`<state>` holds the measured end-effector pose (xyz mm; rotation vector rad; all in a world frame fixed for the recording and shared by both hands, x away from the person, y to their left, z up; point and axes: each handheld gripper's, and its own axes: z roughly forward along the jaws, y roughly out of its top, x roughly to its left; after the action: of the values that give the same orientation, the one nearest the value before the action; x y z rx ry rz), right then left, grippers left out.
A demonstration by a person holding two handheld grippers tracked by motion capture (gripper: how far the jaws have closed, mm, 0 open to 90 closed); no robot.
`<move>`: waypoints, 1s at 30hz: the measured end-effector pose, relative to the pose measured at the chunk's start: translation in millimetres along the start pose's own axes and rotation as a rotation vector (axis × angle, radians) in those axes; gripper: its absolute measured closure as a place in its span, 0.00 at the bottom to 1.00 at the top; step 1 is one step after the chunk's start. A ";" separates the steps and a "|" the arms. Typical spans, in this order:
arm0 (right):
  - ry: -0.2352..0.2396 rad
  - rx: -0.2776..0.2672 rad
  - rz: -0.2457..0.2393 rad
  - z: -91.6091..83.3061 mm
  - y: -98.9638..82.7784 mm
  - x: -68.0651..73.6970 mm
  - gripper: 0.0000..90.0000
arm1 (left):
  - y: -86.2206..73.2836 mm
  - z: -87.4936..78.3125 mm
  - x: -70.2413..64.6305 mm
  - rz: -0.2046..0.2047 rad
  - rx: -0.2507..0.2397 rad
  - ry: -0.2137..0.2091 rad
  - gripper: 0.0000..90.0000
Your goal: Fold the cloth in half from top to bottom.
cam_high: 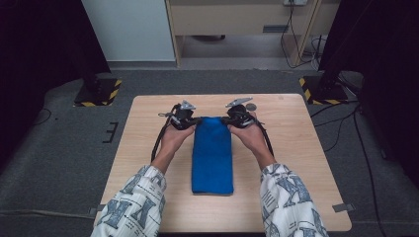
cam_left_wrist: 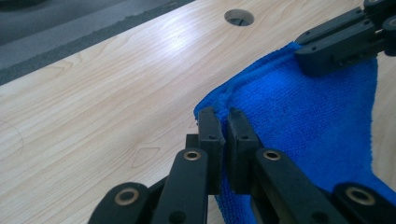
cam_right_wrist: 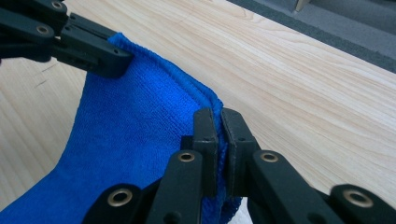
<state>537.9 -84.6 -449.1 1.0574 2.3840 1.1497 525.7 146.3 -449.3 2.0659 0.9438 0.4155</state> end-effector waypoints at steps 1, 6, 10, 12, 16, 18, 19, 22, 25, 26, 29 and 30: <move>0.000 -0.001 -0.001 -2.2 -0.1 1.4 0.95 | -0.4 -1.9 -1.1 0.002 0.002 -0.002 0.95; 0.005 -0.014 -0.008 -12.1 -1.0 10.8 0.95 | -4.7 -11.8 -7.1 0.007 -0.003 -0.003 0.95; 0.008 -0.024 -0.014 -17.2 -4.0 17.4 0.95 | -7.1 -20.5 -11.6 0.015 -0.007 -0.005 0.95; 0.014 -0.025 -0.024 -19.7 -5.5 20.9 0.95 | -7.8 -24.3 -13.2 0.022 -0.008 -0.008 0.95; 0.017 -0.025 -0.038 -27.5 -7.8 27.8 0.95 | -11.8 -29.7 -18.5 0.019 -0.012 -0.018 0.95; 0.017 -0.031 -0.042 -31.7 -9.8 31.0 0.95 | -12.5 -32.6 -21.6 0.023 -0.017 -0.019 0.96; 0.019 -0.030 -0.050 -33.5 -11.0 32.9 0.95 | -12.7 -34.6 -22.9 0.024 -0.020 -0.020 0.96; 0.023 -0.037 -0.055 -39.1 -14.0 37.7 0.95 | -15.1 -39.1 -26.5 0.028 -0.026 -0.025 0.96; 0.032 -0.040 -0.062 -43.9 -16.3 41.7 0.95 | -18.6 -43.6 -29.0 0.028 -0.029 -0.034 0.96; 0.033 -0.042 -0.064 -45.4 -17.0 43.3 0.95 | -19.7 -45.3 -29.8 0.032 -0.027 -0.036 0.96; 0.045 -0.048 -0.071 -49.1 -19.1 47.4 0.95 | -23.1 -51.0 -31.7 0.036 -0.034 -0.039 0.96; 0.050 -0.052 -0.069 -50.1 -19.9 48.9 0.95 | -24.2 -53.0 -32.3 0.036 -0.039 -0.041 0.96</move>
<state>467.7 -85.2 -429.7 0.9324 2.3950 1.2205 462.3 160.3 -434.4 2.0506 0.8690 0.4061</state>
